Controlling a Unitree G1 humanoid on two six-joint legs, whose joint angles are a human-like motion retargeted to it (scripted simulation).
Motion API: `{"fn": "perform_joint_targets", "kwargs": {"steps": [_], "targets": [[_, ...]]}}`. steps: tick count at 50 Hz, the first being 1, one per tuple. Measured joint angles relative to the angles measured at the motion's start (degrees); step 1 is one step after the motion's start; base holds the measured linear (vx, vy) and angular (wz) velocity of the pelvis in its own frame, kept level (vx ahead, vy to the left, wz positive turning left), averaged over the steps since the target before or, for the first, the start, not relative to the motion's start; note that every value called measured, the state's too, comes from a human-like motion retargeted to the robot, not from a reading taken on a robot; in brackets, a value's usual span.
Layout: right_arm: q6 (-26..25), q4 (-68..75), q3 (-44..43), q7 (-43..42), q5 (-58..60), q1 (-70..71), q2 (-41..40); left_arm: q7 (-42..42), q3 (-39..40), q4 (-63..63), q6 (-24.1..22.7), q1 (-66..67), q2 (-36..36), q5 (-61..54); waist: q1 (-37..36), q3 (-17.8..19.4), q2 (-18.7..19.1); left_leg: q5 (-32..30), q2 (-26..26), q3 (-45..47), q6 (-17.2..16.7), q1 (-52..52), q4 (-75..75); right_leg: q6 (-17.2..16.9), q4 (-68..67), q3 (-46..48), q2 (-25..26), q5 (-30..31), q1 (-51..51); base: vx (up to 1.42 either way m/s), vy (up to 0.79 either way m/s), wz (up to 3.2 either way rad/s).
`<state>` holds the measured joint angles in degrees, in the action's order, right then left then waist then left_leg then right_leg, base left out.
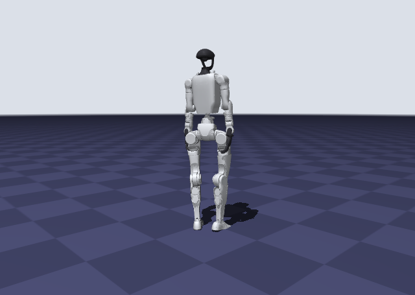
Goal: In place motions
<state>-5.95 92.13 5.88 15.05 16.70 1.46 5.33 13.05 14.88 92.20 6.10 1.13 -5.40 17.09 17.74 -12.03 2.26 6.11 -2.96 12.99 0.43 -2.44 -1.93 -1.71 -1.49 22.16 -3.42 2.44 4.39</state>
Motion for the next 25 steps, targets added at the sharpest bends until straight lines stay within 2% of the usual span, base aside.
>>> {"fn": "perform_joint_targets", "kwargs": {"steps": [25], "targets": [[0.22, -0.33, 1.23, 0.40, 1.41, 0.31, 0.02, -0.29, -0.91, 0.28, -0.26, 0.21, 0.34, -0.05, -0.85, 0.66, -0.24, 0.13, 0.56, 1.45, -0.01, 0.68, 0.03, -0.11, -0.44, -1.54, 0.20, 0.17, -0.03, 0.00, 0.00, 0.00]]}}
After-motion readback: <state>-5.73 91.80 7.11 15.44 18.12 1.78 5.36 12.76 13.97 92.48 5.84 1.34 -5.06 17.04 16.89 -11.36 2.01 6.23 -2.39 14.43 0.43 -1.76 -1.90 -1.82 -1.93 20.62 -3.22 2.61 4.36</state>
